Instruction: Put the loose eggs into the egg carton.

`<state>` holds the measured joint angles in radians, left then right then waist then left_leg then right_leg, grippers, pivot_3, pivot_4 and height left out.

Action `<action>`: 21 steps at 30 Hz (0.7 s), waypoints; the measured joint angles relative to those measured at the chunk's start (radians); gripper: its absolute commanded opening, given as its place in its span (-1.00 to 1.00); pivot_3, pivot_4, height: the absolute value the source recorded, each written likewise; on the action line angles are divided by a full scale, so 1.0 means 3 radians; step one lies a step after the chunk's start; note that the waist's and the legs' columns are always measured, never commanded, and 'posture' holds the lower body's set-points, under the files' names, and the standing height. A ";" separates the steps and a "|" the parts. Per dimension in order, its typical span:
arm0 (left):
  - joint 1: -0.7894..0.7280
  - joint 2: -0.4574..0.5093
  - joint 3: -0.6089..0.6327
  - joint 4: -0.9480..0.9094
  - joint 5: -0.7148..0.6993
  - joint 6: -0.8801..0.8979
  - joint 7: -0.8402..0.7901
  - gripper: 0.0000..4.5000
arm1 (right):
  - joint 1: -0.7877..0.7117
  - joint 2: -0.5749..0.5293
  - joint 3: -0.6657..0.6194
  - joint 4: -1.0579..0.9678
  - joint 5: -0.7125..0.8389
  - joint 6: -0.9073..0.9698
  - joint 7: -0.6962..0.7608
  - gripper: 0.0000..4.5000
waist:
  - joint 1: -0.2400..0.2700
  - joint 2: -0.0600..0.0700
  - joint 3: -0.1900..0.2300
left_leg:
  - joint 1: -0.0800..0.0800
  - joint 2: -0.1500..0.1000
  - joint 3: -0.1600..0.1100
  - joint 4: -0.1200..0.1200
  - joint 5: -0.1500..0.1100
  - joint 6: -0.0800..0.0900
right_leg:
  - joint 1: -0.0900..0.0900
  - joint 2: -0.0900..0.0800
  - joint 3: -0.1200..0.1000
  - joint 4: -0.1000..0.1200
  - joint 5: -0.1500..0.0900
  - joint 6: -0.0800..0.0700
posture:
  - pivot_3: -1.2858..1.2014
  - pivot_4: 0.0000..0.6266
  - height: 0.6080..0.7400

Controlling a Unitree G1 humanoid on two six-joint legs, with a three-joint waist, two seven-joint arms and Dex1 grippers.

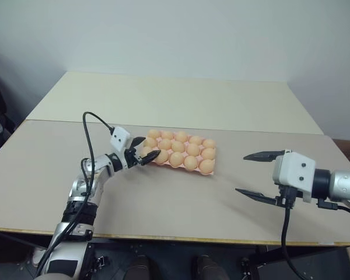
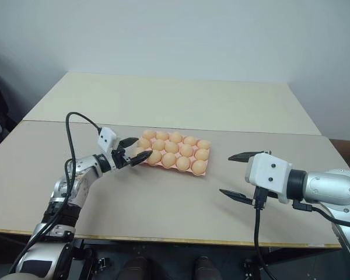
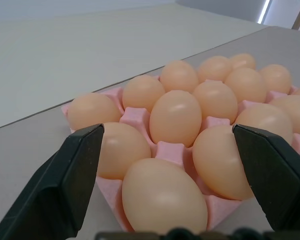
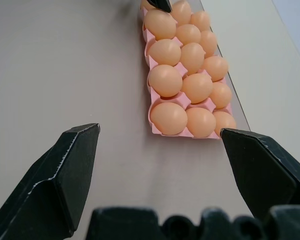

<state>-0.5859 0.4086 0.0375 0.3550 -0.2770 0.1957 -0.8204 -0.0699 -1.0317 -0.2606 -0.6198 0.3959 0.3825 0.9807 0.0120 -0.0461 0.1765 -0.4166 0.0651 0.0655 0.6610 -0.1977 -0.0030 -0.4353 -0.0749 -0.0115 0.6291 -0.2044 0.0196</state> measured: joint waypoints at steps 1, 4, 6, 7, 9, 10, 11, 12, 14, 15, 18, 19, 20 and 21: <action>0.0029 0.0008 0.0001 -0.0060 -0.0001 -0.0001 -0.0003 0.99 | -0.0006 0.0000 0.0000 0.0001 0.0000 0.0000 0.0000 1.00 | -0.0002 0.0000 0.0000 | 0.0000 0.0000 0.0000 0.0000 0.0000 0.0000 | 0.0000 0.0000 0.0000 0.0000 0.0000 0.0000 | 0.03 -0.52 1.00; 0.0216 0.0108 0.0039 -0.0398 -0.0079 0.0024 -0.0058 0.99 | -0.0024 -0.0003 0.0003 0.0000 0.0008 0.0000 0.0006 1.00 | -0.0019 0.0000 0.0000 | 0.0000 0.0002 0.0000 0.0000 0.0000 0.0000 | -0.0002 0.0001 0.0002 0.0001 0.0000 0.0000 | 0.03 -0.52 1.00; 0.0450 0.0268 0.0117 -0.0738 -0.0191 0.0094 -0.0155 0.99 | -0.0019 -0.0006 0.0002 0.0000 0.0021 0.0000 0.0024 1.00 | -0.0034 0.0000 0.0000 | 0.0000 0.0004 0.0000 -0.0001 0.0000 0.0000 | -0.0003 0.0003 0.0002 0.0001 0.0000 -0.0001 | 0.03 -0.52 1.00; 0.0550 0.0347 0.0150 -0.0856 -0.0229 0.0113 -0.0196 0.99 | -0.0009 -0.0006 -0.0001 0.0002 0.0027 0.0000 0.0036 1.00 | -0.0039 0.0000 0.0000 | 0.0001 0.0005 0.0000 -0.0001 0.0000 0.0000 | -0.0003 0.0003 0.0002 0.0001 0.0000 -0.0001 | 0.03 -0.52 1.00; 0.0886 0.0606 0.0285 -0.1250 -0.0343 0.0254 -0.0278 0.99 | 0.0018 -0.0004 -0.0005 0.0017 0.0040 -0.0010 0.0075 1.00 | -0.0054 0.0001 0.0000 | 0.0002 0.0005 0.0001 -0.0001 0.0000 0.0000 | -0.0003 0.0002 0.0002 0.0003 -0.0001 -0.0001 | 0.03 -0.52 1.00; 0.0988 0.0678 0.0357 -0.1379 -0.0389 0.0308 -0.0292 0.99 | 0.0019 -0.0003 -0.0004 0.0038 0.0047 -0.0020 0.0091 1.00 | -0.0051 0.0001 0.0000 | 0.0002 0.0005 0.0001 -0.0001 0.0000 0.0000 | -0.0004 0.0001 0.0002 0.0002 -0.0001 -0.0002 | 0.03 -0.52 1.00; 0.1118 0.0764 0.0442 -0.1557 -0.0447 0.0366 -0.0305 0.99 | 0.0010 -0.0003 -0.0005 0.0087 0.0064 -0.0035 0.0133 1.00 | -0.0050 0.0001 0.0000 | 0.0002 0.0005 0.0001 -0.0001 0.0000 0.0000 | -0.0003 0.0000 0.0001 0.0002 -0.0003 -0.0005 | 0.03 -0.52 1.00; 0.1219 0.0827 0.0529 -0.1719 -0.0517 0.0405 -0.0310 0.99 | -0.0013 -0.0004 0.0002 0.0157 0.0068 -0.0054 0.0174 1.00 | -0.0047 0.0001 0.0000 | 0.0004 0.0005 0.0001 -0.0001 0.0000 0.0000 | -0.0001 -0.0001 0.0001 0.0001 -0.0007 -0.0010 | 0.03 -0.52 1.00; 0.1438 0.0936 0.0705 -0.2091 -0.0647 0.0514 -0.0291 0.99 | -0.0139 -0.0027 0.0031 0.0359 0.0068 -0.0155 0.0317 1.00 | -0.0039 0.0001 0.0000 | 0.0004 0.0003 0.0002 0.0000 0.0000 -0.0001 | -0.0001 -0.0004 0.0002 -0.0001 -0.0013 -0.0021 | 0.03 -0.52 1.00; 0.1537 0.0982 0.0780 -0.2254 -0.0681 0.0547 -0.0277 0.99 | -0.0204 -0.0067 0.0051 0.0465 0.0066 -0.0195 0.0387 1.00 | -0.0033 0.0002 0.0000 | 0.0004 0.0001 0.0003 -0.0001 0.0000 -0.0001 | 0.0000 -0.0005 0.0002 -0.0001 -0.0014 -0.0021 | 0.03 -0.52 1.00; 0.1880 0.1098 0.0995 -0.2669 -0.0754 0.0686 -0.0199 0.99 | -0.0477 -0.0108 0.0109 0.0773 0.0062 -0.0344 0.0588 1.00 | -0.0038 0.0002 -0.0001 | 0.0004 0.0004 0.0004 -0.0002 -0.0001 -0.0001 | -0.0003 -0.0004 0.0002 -0.0002 -0.0014 -0.0022 | 0.03 -0.52 1.00; 0.2007 0.1124 0.1074 -0.2794 -0.0779 0.0746 -0.0156 0.99 | -0.0576 -0.0126 0.0164 0.0884 0.0059 -0.0402 0.0660 1.00 | -0.0040 0.0002 0.0000 | 0.0003 0.0005 0.0004 -0.0002 -0.0001 -0.0001 | -0.0005 -0.0002 0.0002 -0.0002 -0.0014 -0.0022 | 0.03 -0.52 1.00; 0.2093 0.1132 0.1124 -0.2878 -0.0786 0.0775 -0.0127 0.99 | -0.0642 -0.0128 0.0191 0.0965 0.0053 -0.0444 0.0715 1.00 | -0.0037 0.0002 0.0000 | 0.0003 0.0005 0.0004 -0.0002 -0.0001 -0.0001 | -0.0005 -0.0002 0.0002 -0.0001 -0.0014 -0.0022 | 0.03 -0.52 1.00; 0.2157 0.1137 0.1168 -0.2947 -0.0789 0.0806 -0.0097 0.99 | -0.0692 -0.0129 0.0219 0.1026 0.0046 -0.0477 0.0759 1.00 | -0.0035 0.0002 0.0000 | 0.0003 0.0005 0.0004 -0.0002 -0.0001 -0.0001 | -0.0005 -0.0001 0.0002 0.0000 -0.0015 -0.0022 | 0.03 -0.52 1.00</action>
<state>0.0612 0.7496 0.3878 -0.5291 -0.5135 0.4375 -0.8495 -0.2773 -1.0703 -0.1947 -0.3119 0.4098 0.2396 1.2083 0.0015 -0.0455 0.1764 -0.4156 0.0667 0.0668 0.6602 -0.1979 -0.0032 -0.4369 -0.0753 -0.0109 0.6291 -0.2088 0.0130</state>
